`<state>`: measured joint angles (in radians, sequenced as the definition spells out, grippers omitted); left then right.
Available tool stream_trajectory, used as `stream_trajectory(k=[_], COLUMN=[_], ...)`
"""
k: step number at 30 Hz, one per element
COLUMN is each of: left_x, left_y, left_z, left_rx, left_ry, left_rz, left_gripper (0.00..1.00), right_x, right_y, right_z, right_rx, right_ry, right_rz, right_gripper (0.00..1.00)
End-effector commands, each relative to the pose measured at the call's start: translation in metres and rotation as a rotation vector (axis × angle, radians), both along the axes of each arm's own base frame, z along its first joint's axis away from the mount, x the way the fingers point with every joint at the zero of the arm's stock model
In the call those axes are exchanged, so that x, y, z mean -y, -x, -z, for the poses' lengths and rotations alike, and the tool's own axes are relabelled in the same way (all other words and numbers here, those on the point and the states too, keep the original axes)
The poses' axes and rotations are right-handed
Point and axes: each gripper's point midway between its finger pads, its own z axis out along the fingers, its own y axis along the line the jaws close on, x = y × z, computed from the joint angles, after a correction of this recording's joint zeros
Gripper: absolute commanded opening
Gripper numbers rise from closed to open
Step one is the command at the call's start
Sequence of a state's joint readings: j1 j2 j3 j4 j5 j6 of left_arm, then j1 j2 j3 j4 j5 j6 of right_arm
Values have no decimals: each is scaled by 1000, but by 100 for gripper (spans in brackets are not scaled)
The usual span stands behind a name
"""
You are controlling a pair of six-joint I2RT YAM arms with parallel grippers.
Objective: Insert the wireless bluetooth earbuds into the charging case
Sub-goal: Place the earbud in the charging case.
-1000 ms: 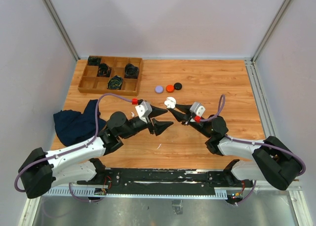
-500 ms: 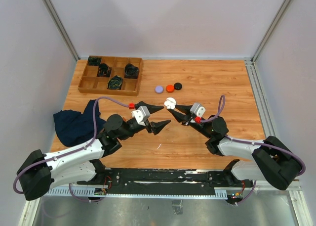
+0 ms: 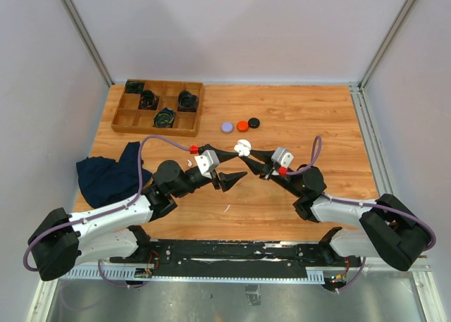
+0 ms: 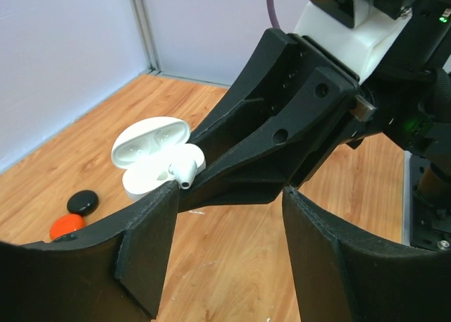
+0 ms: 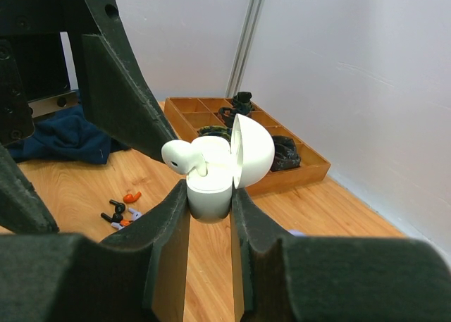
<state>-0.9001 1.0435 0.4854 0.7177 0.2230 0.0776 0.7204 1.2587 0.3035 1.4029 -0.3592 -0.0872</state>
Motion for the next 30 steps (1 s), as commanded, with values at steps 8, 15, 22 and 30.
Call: stream_trajectory(k=[8,15,22,30], left_x=[11,17,20,5], left_y=[13,7,2,-16], left_z=[-28,-30,-31,-28], left_rx=[22,10,-12,-115], left_ry=[65,65,70,80], left_rz=[89,83,71,-71], left_gripper=[59,60,62,65], right_x=[0,-2,-3,5], right_y=[9,9,9,-1], right_z=[-16,-14,-10,3], right_rx=[69,66,63,41], right_ry=[-33,-28,-10,11], right_rz=[-17,-26,-25,46], right_gripper=[1,1,1,1])
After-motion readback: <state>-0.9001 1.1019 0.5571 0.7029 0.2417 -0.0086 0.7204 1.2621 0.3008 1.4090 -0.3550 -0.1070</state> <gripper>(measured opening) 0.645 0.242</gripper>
